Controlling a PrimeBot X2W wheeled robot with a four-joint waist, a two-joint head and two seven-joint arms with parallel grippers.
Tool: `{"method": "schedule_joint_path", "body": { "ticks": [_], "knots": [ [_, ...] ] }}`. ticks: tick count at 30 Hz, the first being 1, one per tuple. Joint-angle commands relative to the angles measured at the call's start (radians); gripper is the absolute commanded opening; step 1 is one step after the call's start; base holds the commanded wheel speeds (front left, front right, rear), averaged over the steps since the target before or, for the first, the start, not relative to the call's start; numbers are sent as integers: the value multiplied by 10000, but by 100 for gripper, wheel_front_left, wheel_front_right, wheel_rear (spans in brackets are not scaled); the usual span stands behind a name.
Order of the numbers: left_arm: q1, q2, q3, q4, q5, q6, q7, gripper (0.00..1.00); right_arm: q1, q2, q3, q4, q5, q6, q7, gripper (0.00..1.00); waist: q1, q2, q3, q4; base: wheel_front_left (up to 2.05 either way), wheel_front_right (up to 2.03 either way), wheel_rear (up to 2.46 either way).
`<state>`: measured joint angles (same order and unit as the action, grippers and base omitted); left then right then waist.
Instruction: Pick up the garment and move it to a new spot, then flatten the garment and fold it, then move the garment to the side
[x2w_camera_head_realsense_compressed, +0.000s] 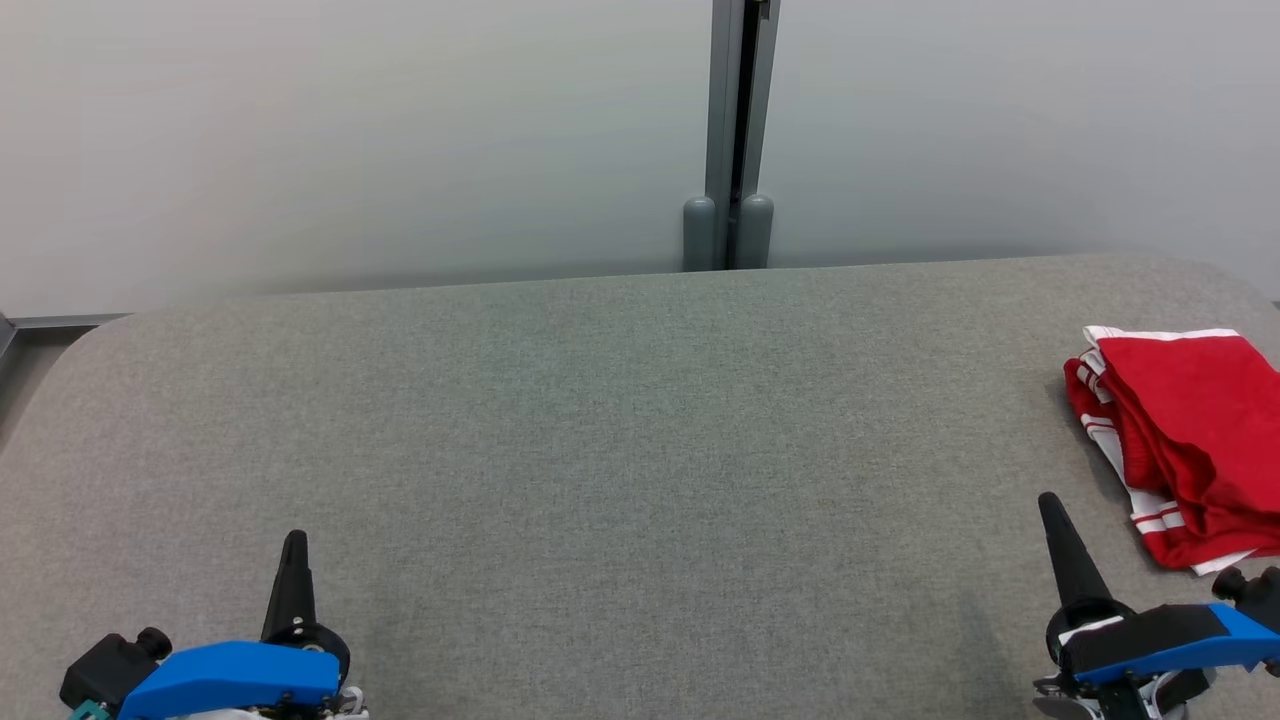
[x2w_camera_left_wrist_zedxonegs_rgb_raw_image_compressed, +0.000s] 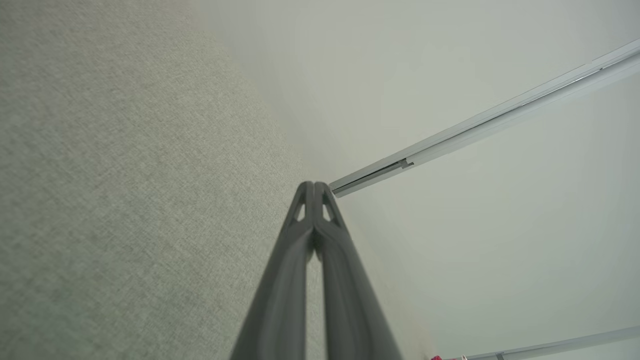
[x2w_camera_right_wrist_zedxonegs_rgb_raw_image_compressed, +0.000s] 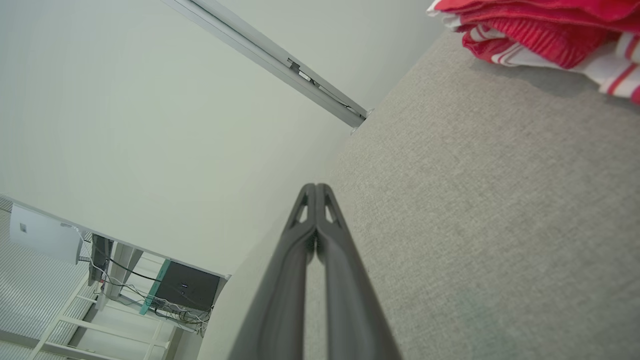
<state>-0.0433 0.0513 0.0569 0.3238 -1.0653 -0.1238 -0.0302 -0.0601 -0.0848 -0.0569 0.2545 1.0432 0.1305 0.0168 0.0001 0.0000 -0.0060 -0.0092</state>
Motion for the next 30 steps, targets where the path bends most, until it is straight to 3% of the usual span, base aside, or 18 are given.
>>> {"method": "schedule_joint_path", "body": {
  "ticks": [1,30],
  "knots": [
    [-239,3,88,-144,-192,-45,46,0,-277,12,-57,-120,217,3,56,0,-1,0,1,1,0,0,0],
    [-507,-7,349,-493,-2887,-78,776,0,-429,193,-334,-123,3016,3,531,0,-1,0,40,41,0,0,0]
  ]
}}
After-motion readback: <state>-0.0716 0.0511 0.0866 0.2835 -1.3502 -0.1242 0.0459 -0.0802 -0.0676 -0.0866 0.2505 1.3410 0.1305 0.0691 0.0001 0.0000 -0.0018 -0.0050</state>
